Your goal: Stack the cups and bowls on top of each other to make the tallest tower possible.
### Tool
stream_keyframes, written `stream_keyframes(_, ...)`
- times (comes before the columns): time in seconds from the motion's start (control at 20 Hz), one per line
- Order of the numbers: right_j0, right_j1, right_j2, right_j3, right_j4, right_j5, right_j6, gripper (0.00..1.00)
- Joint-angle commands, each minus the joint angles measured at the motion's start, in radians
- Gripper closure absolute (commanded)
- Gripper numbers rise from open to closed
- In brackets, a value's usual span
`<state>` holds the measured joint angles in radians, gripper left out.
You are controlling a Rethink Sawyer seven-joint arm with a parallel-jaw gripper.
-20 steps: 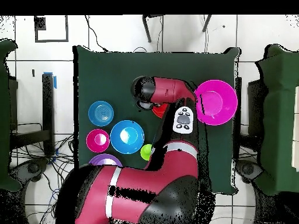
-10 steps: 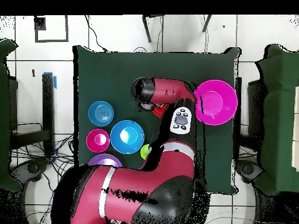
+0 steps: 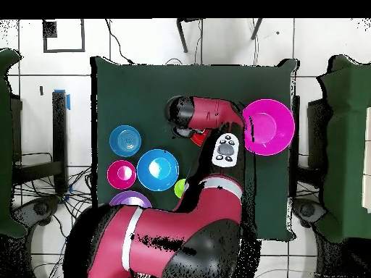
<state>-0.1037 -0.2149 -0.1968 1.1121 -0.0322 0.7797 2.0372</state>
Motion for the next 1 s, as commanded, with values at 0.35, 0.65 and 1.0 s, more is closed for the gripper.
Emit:
stream_keyframes(0.35,-0.009,-0.015,0.082,0.093,0.028,0.026,0.08,1.0)
stream_keyframes(0.65,-0.014,-0.038,0.09,0.159,0.025,-0.022,0.073,1.0)
stream_keyframes(1.0,-0.005,-0.05,0.082,0.217,0.006,-0.088,0.084,1.0)
